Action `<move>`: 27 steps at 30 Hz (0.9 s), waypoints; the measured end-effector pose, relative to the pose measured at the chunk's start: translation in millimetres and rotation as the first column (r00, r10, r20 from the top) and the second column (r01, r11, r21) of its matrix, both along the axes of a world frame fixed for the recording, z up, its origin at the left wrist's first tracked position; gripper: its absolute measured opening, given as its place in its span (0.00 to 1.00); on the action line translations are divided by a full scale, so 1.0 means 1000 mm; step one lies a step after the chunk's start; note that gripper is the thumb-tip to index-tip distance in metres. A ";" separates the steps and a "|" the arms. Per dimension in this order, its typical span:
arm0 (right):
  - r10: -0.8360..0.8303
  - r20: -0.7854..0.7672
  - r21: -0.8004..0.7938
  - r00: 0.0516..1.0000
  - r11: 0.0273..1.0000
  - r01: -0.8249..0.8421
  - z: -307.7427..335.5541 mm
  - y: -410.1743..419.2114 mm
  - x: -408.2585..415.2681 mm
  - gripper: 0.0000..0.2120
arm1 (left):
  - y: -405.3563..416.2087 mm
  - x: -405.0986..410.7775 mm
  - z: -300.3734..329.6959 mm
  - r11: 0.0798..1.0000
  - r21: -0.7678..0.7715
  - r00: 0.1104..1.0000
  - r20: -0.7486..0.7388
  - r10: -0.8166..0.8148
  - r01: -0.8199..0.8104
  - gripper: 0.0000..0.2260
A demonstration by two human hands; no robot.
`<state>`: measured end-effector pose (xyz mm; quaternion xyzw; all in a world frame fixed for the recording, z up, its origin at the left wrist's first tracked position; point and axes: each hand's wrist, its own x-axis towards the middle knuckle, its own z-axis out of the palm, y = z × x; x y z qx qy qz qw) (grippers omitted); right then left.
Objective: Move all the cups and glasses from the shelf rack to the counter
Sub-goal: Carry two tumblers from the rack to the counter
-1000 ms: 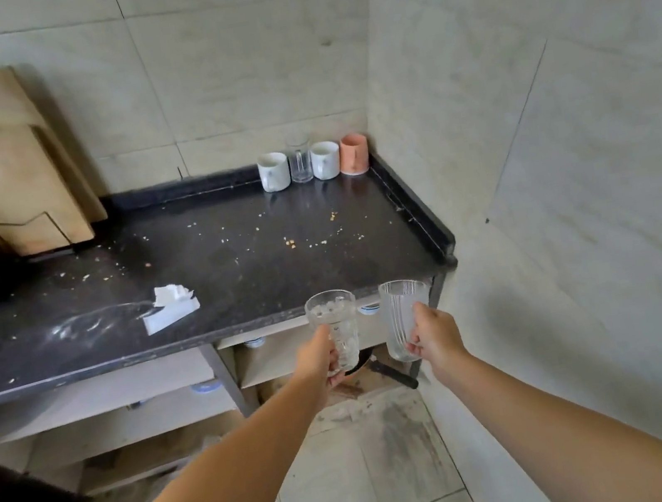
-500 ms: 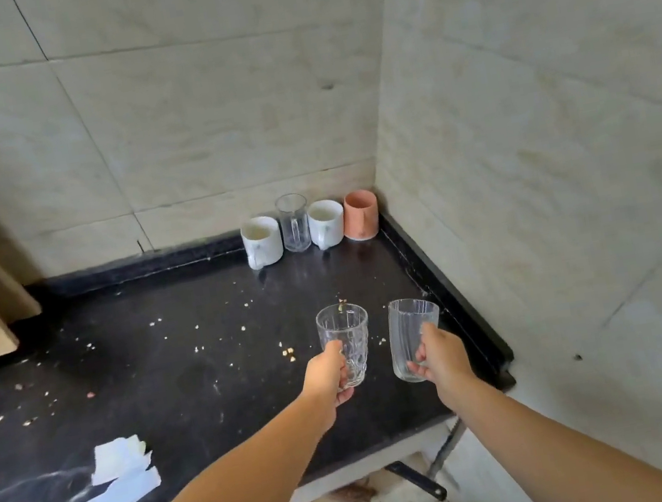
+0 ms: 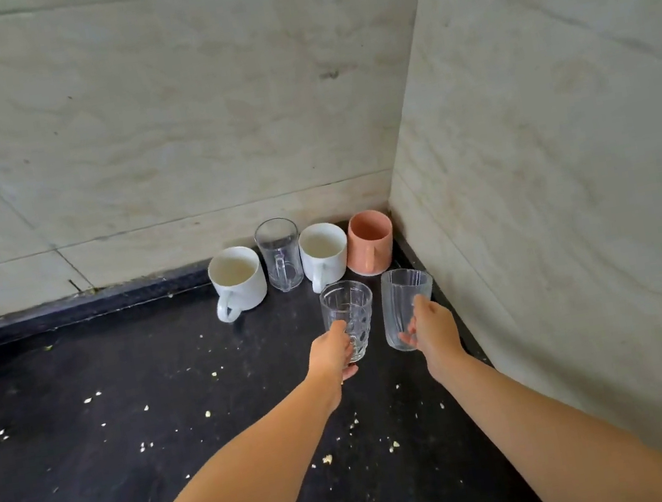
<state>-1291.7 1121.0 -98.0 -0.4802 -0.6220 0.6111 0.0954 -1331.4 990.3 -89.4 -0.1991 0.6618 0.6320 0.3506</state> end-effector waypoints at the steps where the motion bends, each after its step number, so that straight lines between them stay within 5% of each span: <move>1: 0.010 0.004 0.017 1.000 1.000 -0.010 -0.004 0.007 -0.011 0.13 | 0.010 -0.009 -0.003 1.000 -0.001 1.000 0.012 0.010 -0.010 0.16; 16: 0.042 -0.136 0.142 0.990 0.990 -0.022 -0.037 0.039 -0.056 0.14 | 0.071 -0.059 -0.052 0.992 0.053 0.993 0.016 0.116 -0.117 0.11; 27: 0.250 0.035 0.216 0.968 0.943 -0.252 -0.041 0.042 -0.040 0.19 | 0.073 -0.059 -0.055 0.996 0.004 0.994 -0.064 0.085 -0.085 0.10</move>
